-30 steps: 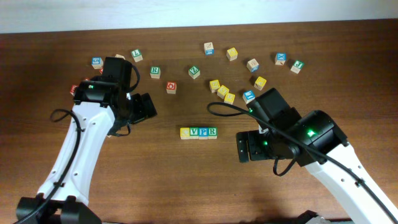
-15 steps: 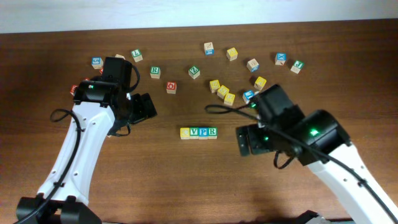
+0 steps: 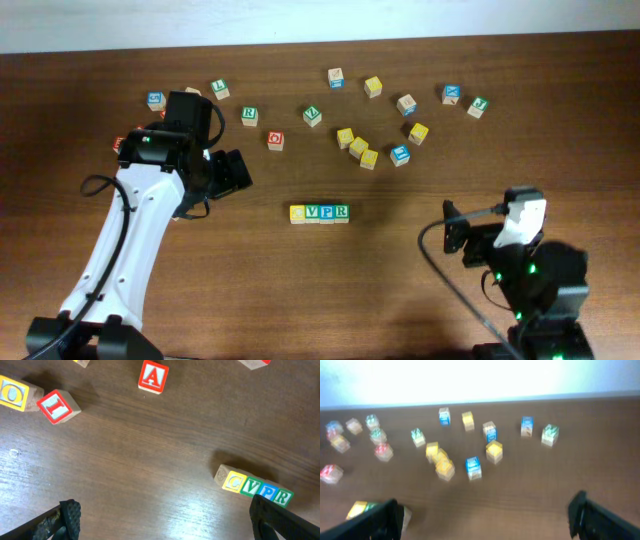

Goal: Spell out CVPR

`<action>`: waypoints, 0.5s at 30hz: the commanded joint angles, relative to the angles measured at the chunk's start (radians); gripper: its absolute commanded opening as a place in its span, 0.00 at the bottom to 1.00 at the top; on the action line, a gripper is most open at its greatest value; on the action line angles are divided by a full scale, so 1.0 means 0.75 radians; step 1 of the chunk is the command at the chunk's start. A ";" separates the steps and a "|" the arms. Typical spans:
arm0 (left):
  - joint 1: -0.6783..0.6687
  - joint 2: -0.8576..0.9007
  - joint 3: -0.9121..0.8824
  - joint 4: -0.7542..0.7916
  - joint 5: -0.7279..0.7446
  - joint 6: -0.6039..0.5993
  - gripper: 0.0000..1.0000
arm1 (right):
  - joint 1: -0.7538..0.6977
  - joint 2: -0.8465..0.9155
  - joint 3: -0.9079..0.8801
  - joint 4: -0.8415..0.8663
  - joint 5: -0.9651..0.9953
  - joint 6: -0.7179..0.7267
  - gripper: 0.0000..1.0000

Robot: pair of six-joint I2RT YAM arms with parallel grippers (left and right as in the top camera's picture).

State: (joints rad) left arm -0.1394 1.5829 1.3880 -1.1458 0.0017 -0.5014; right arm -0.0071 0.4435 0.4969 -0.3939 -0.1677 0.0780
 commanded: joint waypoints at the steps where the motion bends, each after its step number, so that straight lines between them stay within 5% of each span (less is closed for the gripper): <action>1: 0.004 -0.001 0.013 0.001 -0.011 0.003 0.99 | -0.010 -0.202 -0.208 0.191 -0.017 -0.030 0.98; 12: 0.004 -0.001 0.013 0.001 -0.012 0.003 0.99 | -0.007 -0.575 -0.520 0.398 0.028 -0.066 0.98; 15: 0.004 -0.001 0.013 0.001 -0.012 0.003 0.99 | -0.007 -0.587 -0.625 0.610 0.013 -0.076 0.98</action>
State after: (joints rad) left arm -0.1394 1.5837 1.3880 -1.1454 0.0021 -0.5014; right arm -0.0078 0.0151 0.0788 -0.0006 -0.1558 0.0338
